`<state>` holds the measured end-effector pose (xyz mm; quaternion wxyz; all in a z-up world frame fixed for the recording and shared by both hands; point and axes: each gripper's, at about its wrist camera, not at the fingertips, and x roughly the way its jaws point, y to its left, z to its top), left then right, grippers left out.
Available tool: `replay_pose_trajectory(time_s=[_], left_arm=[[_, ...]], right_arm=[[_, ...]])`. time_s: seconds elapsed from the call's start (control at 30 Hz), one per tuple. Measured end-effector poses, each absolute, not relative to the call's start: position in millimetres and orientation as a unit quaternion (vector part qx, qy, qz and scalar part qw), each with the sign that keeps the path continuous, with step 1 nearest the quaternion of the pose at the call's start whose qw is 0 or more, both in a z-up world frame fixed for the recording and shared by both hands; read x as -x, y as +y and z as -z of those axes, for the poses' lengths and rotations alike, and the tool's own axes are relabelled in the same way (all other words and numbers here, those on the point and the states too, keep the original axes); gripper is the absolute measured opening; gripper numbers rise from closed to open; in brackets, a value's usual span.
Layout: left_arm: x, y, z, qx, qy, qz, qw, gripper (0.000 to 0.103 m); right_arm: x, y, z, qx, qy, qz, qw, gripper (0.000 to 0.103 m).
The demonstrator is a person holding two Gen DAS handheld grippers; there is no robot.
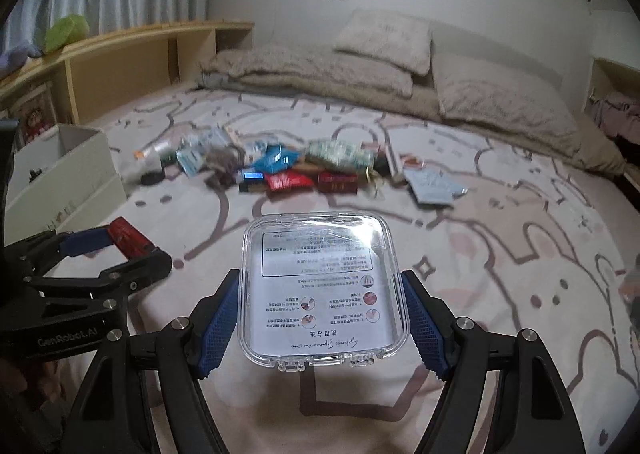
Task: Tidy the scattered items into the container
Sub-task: 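Carry the red lighter and clear case toward the white storage box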
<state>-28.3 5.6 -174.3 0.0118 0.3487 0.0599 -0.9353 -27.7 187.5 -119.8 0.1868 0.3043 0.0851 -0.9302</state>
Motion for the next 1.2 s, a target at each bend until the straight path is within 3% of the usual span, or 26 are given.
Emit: replay_pose_trajectory(time_s=[1.2], left_arm=[[-49.8, 2.5, 91.9, -0.247, 0.047, 0.968, -0.014, 0.083]], right_arm=[[-43.5, 192.6, 60.3, -0.202, 0.075, 0.958, 0.191, 0.077]])
